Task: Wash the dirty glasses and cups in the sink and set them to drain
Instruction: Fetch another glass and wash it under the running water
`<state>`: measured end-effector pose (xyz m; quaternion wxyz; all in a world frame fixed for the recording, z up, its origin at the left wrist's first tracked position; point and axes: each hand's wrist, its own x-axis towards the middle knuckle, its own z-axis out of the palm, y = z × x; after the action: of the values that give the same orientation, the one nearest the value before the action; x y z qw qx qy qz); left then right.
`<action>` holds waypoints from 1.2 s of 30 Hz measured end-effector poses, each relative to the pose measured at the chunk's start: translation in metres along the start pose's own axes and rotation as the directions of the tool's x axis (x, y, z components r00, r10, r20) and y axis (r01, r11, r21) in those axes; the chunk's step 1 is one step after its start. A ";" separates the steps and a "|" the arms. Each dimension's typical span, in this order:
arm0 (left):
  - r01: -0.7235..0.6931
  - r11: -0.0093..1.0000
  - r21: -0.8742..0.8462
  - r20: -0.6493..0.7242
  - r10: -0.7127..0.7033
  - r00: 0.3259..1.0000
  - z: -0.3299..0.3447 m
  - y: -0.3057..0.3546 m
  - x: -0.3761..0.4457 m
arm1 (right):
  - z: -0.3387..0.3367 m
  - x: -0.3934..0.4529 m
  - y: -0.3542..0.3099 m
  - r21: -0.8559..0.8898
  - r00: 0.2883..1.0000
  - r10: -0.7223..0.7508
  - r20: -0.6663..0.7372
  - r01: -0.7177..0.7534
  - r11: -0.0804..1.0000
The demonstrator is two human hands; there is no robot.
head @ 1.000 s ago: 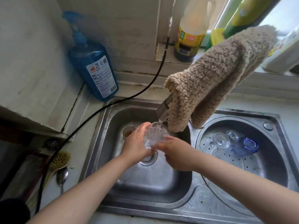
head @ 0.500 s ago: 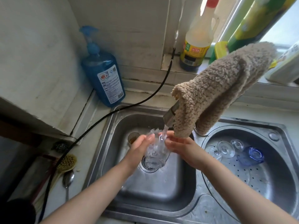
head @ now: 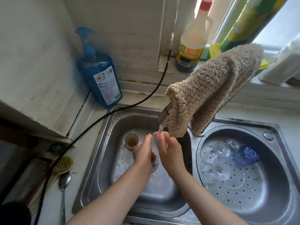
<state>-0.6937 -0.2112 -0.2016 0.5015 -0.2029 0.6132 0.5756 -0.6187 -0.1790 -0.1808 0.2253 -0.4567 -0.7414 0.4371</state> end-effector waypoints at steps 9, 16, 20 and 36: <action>-0.108 0.994 -0.030 -0.140 0.103 0.985 -0.006 0.003 -0.008 | 0.001 0.017 -0.003 -0.175 0.991 -0.134 -0.024 0.128 0.976; -0.234 0.970 0.065 -0.073 0.238 0.969 -0.006 0.020 -0.011 | 0.008 0.026 -0.012 -0.492 0.887 -0.416 0.203 0.459 0.740; -0.289 0.942 0.170 -0.055 0.302 0.952 -0.008 0.021 -0.014 | 0.022 0.065 0.062 -0.333 0.989 -0.150 -0.012 0.138 0.933; -0.595 0.667 0.449 0.145 0.602 0.785 -0.001 0.034 -0.026 | -0.019 0.032 -0.015 0.410 0.736 0.461 0.495 -0.666 0.624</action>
<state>-0.7117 -0.2123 -0.1629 0.3136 0.1331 0.7702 0.5392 -0.6272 -0.1453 -0.1603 0.0654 -0.4977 -0.4204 0.7559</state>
